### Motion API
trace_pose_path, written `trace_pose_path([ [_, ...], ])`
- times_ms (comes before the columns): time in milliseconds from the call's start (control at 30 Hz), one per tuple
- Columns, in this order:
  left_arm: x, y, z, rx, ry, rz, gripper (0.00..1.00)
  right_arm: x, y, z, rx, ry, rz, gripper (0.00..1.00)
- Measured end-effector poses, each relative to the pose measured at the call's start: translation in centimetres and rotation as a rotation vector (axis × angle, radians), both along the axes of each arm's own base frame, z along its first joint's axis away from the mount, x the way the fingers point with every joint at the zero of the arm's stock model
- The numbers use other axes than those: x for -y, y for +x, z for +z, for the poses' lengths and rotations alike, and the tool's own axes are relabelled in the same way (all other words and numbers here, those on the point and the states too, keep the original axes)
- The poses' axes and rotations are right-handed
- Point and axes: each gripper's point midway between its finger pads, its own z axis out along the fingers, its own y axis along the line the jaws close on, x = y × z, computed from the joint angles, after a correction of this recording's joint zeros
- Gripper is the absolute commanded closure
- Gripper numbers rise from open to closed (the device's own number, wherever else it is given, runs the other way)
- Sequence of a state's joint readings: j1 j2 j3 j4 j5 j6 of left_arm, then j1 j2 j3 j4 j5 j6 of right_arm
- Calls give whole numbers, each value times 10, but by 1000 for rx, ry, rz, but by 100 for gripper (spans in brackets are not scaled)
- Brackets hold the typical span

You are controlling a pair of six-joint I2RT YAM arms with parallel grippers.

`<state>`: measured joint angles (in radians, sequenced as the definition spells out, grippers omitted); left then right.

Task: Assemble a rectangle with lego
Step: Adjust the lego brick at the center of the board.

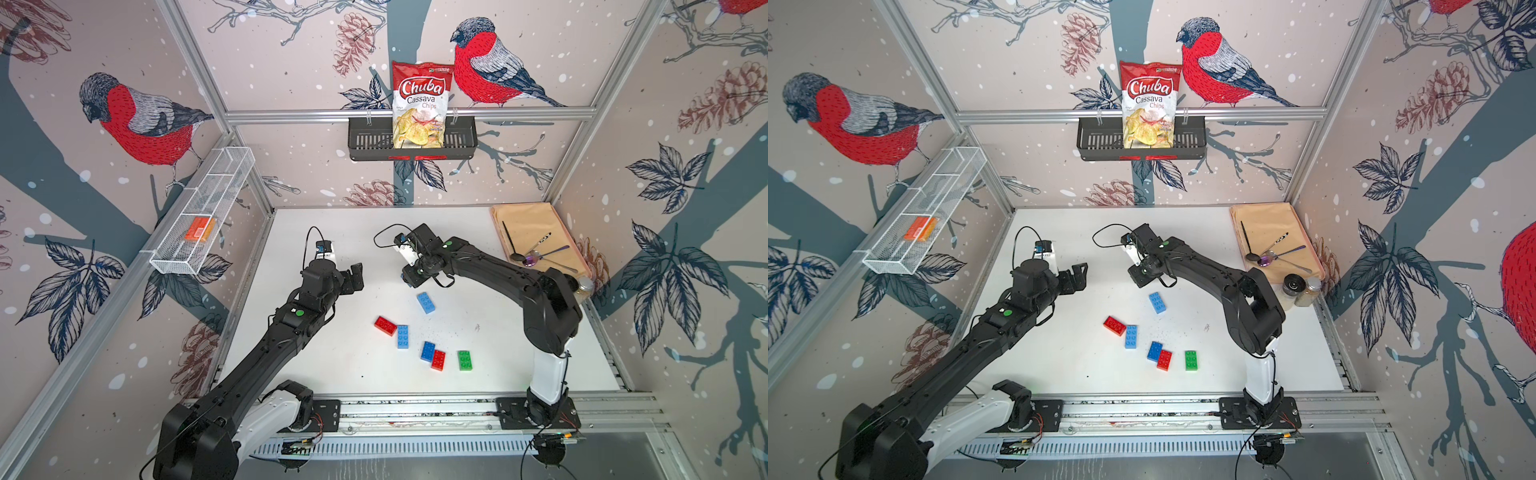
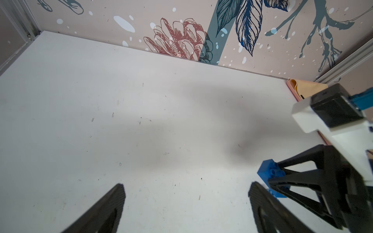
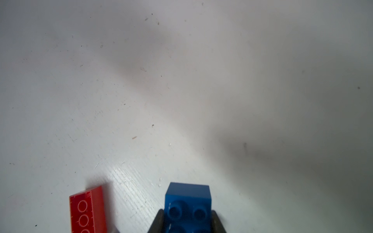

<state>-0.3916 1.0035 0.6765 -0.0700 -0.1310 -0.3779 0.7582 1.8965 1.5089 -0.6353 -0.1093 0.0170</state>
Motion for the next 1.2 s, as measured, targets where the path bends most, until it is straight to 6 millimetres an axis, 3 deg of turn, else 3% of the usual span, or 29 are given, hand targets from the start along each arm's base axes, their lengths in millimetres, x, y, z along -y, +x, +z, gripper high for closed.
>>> trace_pose_path([
  [100, 2, 1, -1, -2, -2, -5, 4, 29, -18, -6, -78, -30, -81, 86],
  [233, 4, 0, -2, -6, -9, -10, 5, 51, -43, -16, -174, -45, -146, 86],
  [533, 10, -2, -3, -9, -7, -29, 4, 54, -73, -45, -313, -43, -191, 86],
  [767, 11, -3, -1, -5, -8, -32, 4, 52, -69, -58, -325, -60, -218, 87],
  [1200, 11, -3, 0, -2, -7, -30, 5, 59, -44, -50, -200, -109, -258, 89],
])
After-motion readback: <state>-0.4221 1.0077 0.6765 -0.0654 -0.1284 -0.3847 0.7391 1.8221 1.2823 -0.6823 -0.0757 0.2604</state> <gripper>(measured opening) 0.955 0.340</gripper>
